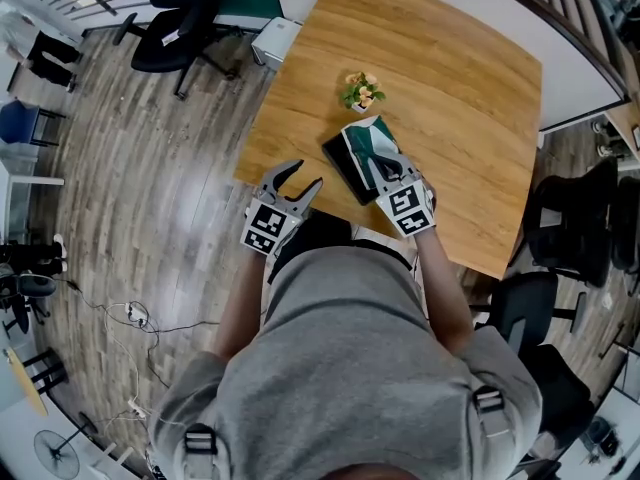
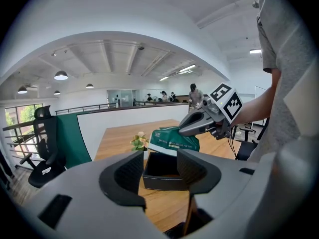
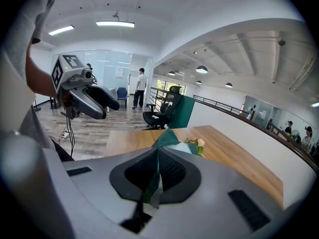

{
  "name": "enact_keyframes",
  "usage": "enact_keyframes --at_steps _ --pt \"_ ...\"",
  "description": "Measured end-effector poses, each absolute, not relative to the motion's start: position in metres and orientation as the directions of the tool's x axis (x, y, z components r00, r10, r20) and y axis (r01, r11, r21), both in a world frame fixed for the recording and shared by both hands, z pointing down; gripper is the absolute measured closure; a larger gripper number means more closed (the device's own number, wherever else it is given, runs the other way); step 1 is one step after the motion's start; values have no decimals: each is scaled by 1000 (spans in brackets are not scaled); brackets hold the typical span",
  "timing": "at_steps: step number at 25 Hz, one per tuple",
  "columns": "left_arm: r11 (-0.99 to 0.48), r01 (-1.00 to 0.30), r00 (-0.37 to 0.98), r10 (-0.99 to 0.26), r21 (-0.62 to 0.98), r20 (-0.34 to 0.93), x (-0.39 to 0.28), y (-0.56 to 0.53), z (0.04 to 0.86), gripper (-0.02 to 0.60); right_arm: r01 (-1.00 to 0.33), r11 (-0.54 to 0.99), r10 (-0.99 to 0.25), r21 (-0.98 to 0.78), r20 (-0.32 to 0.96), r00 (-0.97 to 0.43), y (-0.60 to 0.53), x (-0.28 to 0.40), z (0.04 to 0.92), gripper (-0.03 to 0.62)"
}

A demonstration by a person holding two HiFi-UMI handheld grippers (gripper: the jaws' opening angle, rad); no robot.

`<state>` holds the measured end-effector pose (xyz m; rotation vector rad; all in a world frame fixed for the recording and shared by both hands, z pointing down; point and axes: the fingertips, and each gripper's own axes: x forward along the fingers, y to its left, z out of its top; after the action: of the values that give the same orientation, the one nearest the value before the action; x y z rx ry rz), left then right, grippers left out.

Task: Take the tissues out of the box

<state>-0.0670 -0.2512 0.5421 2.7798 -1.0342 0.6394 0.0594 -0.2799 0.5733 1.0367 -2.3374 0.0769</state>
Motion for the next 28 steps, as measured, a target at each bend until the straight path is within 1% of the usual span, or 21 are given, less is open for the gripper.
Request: enact_keyframes --at_steps 10,28 --pt "-760 -648 675 -603 -49 425 -67 -251 542 359 -693 699 -667 175 511 -542 -284 62 574 589" --pt "-755 -654 662 -606 -55 442 -69 -250 543 360 -677 718 -644 162 524 -558 -284 59 580 590"
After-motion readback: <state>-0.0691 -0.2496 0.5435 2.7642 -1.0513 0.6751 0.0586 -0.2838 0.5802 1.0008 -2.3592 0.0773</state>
